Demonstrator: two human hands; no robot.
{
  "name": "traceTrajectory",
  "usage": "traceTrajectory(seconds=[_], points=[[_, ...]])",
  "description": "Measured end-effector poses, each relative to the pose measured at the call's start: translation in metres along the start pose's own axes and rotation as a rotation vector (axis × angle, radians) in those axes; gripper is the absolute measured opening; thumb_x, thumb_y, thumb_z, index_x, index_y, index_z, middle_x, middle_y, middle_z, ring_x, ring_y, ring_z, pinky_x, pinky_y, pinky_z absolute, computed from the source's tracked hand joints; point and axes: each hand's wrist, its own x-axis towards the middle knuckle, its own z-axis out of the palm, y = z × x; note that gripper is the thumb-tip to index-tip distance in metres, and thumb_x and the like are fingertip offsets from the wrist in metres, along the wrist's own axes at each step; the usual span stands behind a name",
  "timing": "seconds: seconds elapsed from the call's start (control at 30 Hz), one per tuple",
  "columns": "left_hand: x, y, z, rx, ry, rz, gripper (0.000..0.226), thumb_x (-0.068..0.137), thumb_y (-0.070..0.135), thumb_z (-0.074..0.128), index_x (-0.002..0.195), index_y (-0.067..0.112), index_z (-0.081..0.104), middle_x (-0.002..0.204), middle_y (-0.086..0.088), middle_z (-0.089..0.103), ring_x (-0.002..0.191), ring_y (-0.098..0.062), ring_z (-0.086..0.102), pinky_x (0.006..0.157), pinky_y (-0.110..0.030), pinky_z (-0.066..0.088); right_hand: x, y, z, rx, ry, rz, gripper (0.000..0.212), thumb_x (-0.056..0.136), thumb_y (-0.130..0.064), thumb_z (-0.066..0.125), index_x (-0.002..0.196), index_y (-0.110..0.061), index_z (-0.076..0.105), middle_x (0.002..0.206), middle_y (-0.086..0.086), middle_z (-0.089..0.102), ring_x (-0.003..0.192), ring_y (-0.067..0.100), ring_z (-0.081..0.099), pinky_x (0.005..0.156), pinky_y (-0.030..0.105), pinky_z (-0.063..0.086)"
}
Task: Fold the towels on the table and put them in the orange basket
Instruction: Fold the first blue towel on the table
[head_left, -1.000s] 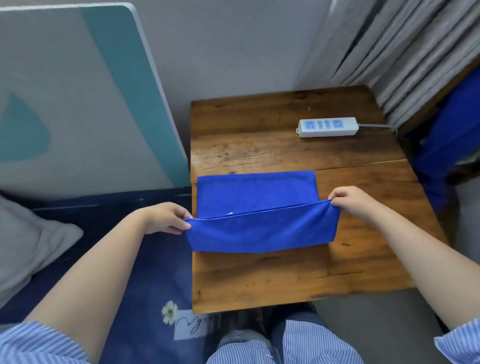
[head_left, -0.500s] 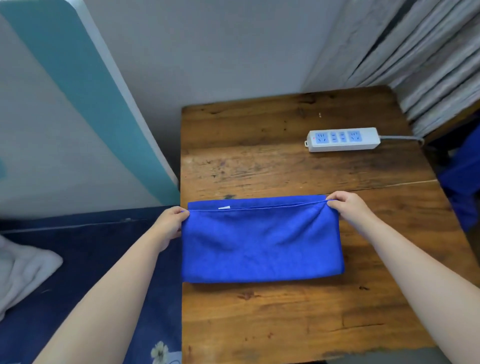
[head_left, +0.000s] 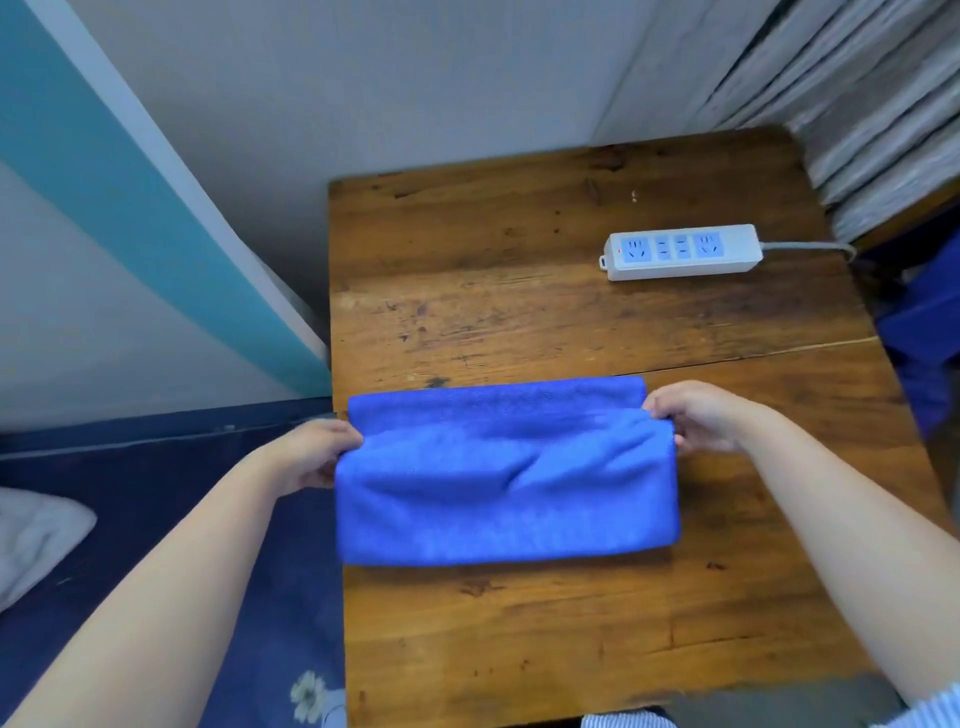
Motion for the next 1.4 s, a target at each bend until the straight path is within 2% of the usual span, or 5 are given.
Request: traceTrajectory(seconds=[0.17, 0.5, 0.7, 1.23, 1.4], points=[[0.003, 0.006, 0.000, -0.072, 0.141, 0.124, 0.028, 0.096, 0.010, 0.041, 0.068, 0.014, 0.044, 0.064, -0.003, 0.041, 0.036, -0.002, 0.047, 0.047, -0.016, 0.047, 0.004, -0.004, 0.005, -0.085, 0.154, -0.169, 0.031, 0.088, 0.008, 0.039, 0.065, -0.011, 0.048, 0.061, 0.007, 0.041, 0.053, 0.013, 0.041, 0.034, 0.009, 0.038], [0.052, -0.014, 0.011, 0.056, 0.428, 0.282, 0.033, 0.092, 0.004, 0.043, 0.061, 0.016, 0.045, 0.066, 0.002, 0.043, 0.060, -0.011, 0.037, 0.056, -0.024, 0.027, 0.050, 0.011, 0.015, -0.243, 0.372, -0.451, 0.034, 0.083, 0.009, 0.046, 0.058, -0.014, 0.050, 0.061, 0.000, 0.047, 0.059, 0.010, 0.039, 0.056, 0.020, 0.030], [0.057, 0.001, 0.013, 0.095, 0.569, 0.329, 0.021, 0.091, 0.010, 0.042, 0.072, 0.011, 0.050, 0.067, 0.006, 0.047, 0.069, -0.016, 0.041, 0.055, -0.022, 0.030, 0.058, -0.005, 0.015, -0.370, 0.575, -0.513, 0.017, 0.083, 0.004, 0.045, 0.080, -0.001, 0.061, 0.069, 0.007, 0.052, 0.068, 0.019, 0.043, 0.049, 0.007, 0.032], [0.055, -0.003, 0.030, 0.311, 0.845, 0.321, 0.029, 0.089, 0.016, 0.052, 0.112, -0.002, 0.049, 0.111, -0.020, 0.055, 0.105, -0.034, 0.049, 0.084, -0.040, 0.038, 0.052, 0.010, 0.035, -0.696, 0.876, -0.454, 0.039, 0.087, -0.011, 0.053, 0.124, 0.000, 0.047, 0.125, 0.024, 0.047, 0.115, 0.038, 0.045, 0.094, 0.041, 0.035], [0.040, 0.007, 0.084, 0.628, 0.884, 0.767, 0.030, 0.078, -0.006, 0.056, 0.108, -0.011, 0.059, 0.120, -0.031, 0.055, 0.117, -0.048, 0.049, 0.098, -0.051, 0.039, 0.046, 0.011, 0.109, -0.991, 0.827, -0.792, 0.044, 0.078, -0.007, 0.058, 0.121, 0.000, 0.055, 0.135, 0.024, 0.047, 0.127, 0.045, 0.040, 0.101, 0.063, 0.027]])
